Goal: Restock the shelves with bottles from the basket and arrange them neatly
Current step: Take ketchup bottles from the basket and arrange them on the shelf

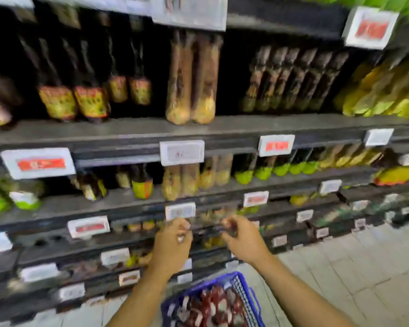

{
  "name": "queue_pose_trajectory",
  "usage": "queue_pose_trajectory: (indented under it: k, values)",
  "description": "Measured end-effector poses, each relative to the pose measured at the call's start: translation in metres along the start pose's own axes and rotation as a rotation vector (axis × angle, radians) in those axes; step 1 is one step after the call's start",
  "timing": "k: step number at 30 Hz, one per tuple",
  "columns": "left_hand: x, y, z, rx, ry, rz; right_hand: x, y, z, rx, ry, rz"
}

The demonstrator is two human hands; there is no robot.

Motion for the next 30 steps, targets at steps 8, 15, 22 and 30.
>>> queue_pose_trajectory:
  k: [8,15,22,30]
  values:
    - [-0.150,-0.084,0.105,0.536,0.107,-0.006,-0.060,0.036,-0.239,-0.363,-0.062,0.307]
    - [-0.239,-0.172,0.205,0.853,0.212,-0.007,-0.132,0.036,-0.369,-0.450,-0.256,0.492]
    - [-0.315,-0.237,0.344,1.049,0.228,0.058,-0.231,0.071,-0.474,-0.533,-0.262,0.485]
    - [-0.349,-0.250,0.503,1.123,0.407,-0.018,-0.304,0.145,-0.588,-0.620,-0.361,0.180]
Point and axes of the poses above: each hand's wrist, its own y-axis towards the middle knuckle, its own x-axis out of the back of the hand, z = x × y, the point moved 3 cm from there along y, towards the middle knuckle, and after that the axes turned 12 degrees about -x, right-handed, at the moved point
